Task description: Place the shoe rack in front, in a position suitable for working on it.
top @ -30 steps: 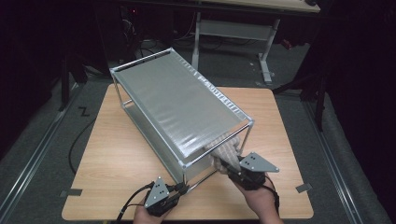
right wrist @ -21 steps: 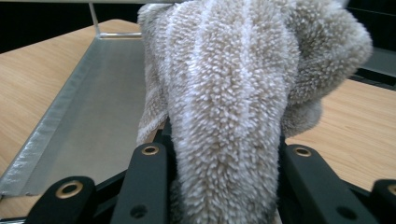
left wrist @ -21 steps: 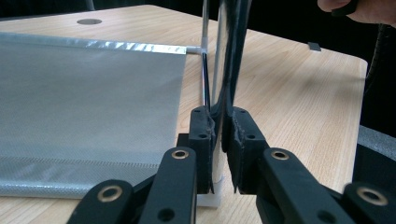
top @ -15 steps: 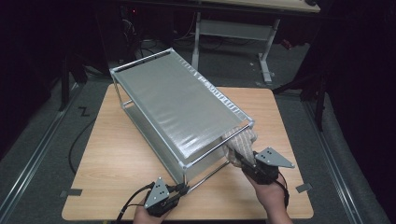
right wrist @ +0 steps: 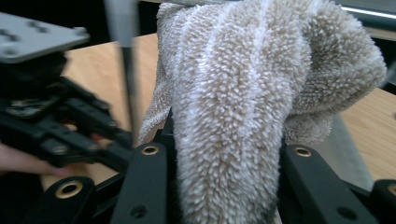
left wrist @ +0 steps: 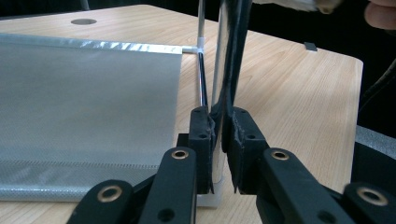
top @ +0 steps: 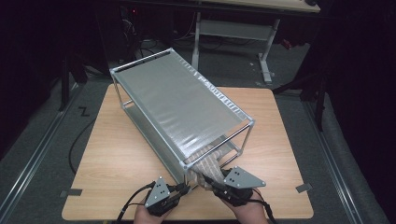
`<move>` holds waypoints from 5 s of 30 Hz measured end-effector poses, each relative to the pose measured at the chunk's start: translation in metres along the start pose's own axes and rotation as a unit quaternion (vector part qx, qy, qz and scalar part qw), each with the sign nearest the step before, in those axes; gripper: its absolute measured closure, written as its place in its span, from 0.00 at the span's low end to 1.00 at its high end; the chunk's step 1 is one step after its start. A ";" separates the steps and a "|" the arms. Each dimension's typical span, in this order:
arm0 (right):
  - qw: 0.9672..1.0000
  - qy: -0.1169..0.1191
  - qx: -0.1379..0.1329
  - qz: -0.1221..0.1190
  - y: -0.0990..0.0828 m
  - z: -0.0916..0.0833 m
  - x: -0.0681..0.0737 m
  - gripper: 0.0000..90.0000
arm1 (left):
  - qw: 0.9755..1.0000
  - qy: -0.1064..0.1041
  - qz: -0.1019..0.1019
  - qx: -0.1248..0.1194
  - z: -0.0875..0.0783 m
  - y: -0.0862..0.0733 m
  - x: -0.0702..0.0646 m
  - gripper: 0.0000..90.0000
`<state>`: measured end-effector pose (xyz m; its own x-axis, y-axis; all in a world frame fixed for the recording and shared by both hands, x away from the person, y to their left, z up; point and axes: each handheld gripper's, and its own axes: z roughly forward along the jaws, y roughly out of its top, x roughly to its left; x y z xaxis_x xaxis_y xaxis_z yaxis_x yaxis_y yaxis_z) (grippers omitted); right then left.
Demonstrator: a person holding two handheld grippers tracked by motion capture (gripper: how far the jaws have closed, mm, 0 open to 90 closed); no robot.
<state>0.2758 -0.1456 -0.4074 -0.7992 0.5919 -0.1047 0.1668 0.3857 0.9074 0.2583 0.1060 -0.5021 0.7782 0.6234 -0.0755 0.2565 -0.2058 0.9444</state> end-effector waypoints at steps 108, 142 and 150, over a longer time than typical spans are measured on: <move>0.968 -0.218 0.071 0.100 -0.070 -0.019 -0.102 0.74 | 1.000 -0.009 0.000 0.000 0.001 0.001 0.001 0.89; 0.968 -0.237 0.013 0.077 -0.023 -0.037 -0.103 0.74 | 1.000 -0.012 0.000 0.001 0.001 0.001 0.001 0.89; 0.967 -0.225 0.061 0.108 -0.060 -0.023 -0.108 0.75 | 1.000 -0.012 0.000 0.001 0.001 0.001 0.001 0.89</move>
<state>0.3389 -0.2482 -0.4410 -0.4110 0.9051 -0.1085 0.3903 0.2823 0.8764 0.2599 0.1054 -0.5021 0.7913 0.6057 -0.0834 0.2577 -0.2068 0.9438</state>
